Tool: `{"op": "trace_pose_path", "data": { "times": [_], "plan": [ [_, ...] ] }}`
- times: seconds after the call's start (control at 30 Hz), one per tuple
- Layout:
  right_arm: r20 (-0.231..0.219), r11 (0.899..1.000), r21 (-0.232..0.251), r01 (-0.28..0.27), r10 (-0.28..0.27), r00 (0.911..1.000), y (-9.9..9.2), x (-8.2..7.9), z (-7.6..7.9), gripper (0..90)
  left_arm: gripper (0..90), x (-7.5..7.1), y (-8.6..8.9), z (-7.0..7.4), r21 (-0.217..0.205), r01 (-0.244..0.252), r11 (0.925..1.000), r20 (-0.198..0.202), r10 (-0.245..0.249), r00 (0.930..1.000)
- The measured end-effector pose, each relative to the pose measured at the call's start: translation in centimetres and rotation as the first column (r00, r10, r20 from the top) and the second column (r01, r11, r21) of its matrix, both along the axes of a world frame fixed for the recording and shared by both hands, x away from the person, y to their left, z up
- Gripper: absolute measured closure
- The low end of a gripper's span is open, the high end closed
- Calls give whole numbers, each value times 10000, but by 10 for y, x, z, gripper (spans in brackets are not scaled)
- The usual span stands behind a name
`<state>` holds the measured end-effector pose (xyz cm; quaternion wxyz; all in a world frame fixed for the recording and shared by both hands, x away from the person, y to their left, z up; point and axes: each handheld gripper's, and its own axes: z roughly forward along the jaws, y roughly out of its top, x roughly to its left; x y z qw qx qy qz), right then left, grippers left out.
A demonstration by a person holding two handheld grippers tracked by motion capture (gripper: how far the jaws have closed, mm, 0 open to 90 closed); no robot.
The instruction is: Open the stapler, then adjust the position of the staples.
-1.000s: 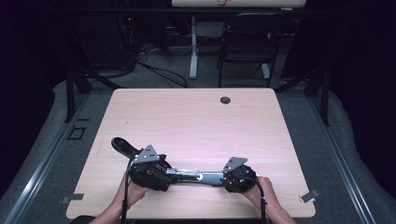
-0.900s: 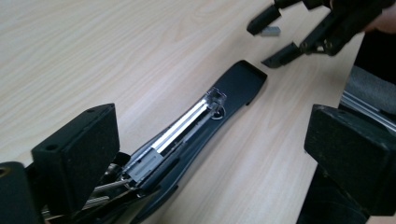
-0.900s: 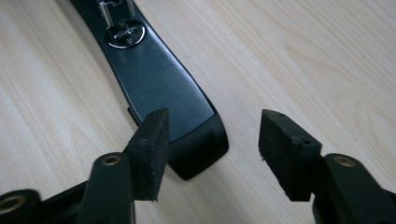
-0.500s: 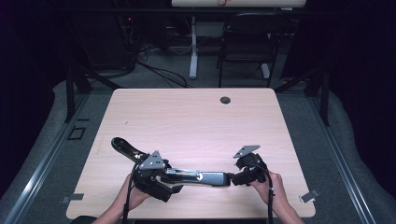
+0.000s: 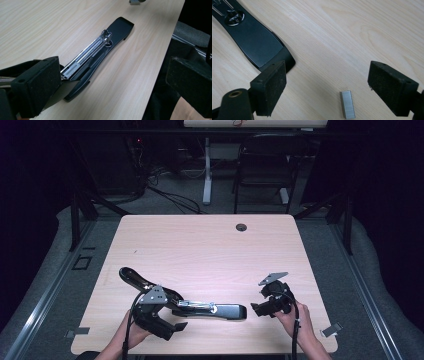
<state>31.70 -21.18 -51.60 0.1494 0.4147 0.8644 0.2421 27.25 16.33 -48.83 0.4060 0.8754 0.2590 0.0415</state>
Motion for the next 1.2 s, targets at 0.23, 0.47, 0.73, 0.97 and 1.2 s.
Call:
{"op": "trace_pose_path", "data": {
  "times": [0.23,0.47,0.73,0.97,1.2],
  "plan": [
    [-369,9990,-15,442,-442,9983,-8,4,-1,133,0,-1,8,-2,-9,-11,10000,-167,11,9999],
    [-558,9978,35,664,-661,9963,-13,7,-2,130,0,-3,16,-4,132,4,9999,-352,1,9994],
    [-743,9975,-9,709,-708,9947,-17,9,-2,130,0,-2,21,-7,351,-127,9993,-530,146,9985],
    [-980,9971,-48,762,-763,9923,-20,10,-4,126,0,2,21,-9,290,-181,9994,-740,202,9970],
    [-1193,9980,276,565,-529,9914,-25,13,-6,137,0,3,21,-10,395,-25,9992,-741,55,9972]
  ]
}}
